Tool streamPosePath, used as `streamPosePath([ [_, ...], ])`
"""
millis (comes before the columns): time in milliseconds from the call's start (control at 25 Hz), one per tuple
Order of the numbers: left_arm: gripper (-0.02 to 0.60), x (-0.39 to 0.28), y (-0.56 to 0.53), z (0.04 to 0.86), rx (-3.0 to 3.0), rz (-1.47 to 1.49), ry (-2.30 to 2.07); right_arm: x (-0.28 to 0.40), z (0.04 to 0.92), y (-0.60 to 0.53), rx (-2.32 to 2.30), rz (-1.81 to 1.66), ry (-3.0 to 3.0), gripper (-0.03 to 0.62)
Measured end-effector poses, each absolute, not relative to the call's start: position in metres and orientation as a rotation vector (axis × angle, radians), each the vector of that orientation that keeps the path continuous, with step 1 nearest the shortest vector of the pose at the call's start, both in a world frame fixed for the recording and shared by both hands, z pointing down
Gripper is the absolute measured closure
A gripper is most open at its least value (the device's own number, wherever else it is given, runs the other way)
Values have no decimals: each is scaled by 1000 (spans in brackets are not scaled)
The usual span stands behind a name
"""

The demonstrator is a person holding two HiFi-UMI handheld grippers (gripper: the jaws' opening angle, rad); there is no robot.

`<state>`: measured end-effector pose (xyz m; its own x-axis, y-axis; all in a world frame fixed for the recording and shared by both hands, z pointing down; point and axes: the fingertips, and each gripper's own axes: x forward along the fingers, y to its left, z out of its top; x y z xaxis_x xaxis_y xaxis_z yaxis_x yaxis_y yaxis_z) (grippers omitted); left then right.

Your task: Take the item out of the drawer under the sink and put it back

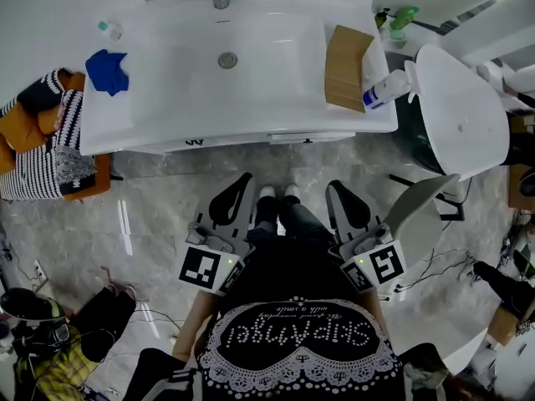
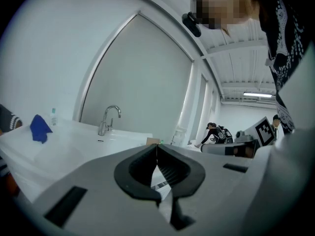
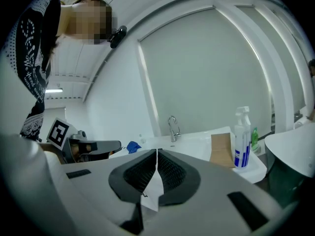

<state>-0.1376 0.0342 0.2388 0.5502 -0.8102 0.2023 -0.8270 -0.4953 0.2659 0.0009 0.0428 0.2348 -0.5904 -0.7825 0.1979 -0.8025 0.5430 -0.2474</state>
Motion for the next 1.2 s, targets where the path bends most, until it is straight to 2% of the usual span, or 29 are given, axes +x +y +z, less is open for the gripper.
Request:
streamPosePath([
  [280, 577, -130, 33, 257, 2425, 120, -1343, 4, 250, 44, 1338, 505, -2734, 572],
  [560, 577, -76, 16, 271, 2519, 92, -1152, 24, 263, 34, 1350, 451, -2796, 572],
  [680, 577, -64, 15, 277, 2494, 27, -1103, 39, 281, 30, 1416, 450, -2733, 572],
  [880, 577, -54, 18, 306, 2471, 78, -1056, 48, 327, 22, 1374, 530, -2664, 569],
  [960, 577, -53, 19, 323, 2441, 93, -1046, 49, 351, 14, 1342, 588, -2664, 555],
  [1040, 577, -53, 18, 340, 2414, 112, -1052, 48, 375, 7, 1327, 653, -2668, 498],
  [1200, 577, -56, 13, 366, 2378, 110, -1074, 43, 419, -6, 1317, 705, -2661, 487],
])
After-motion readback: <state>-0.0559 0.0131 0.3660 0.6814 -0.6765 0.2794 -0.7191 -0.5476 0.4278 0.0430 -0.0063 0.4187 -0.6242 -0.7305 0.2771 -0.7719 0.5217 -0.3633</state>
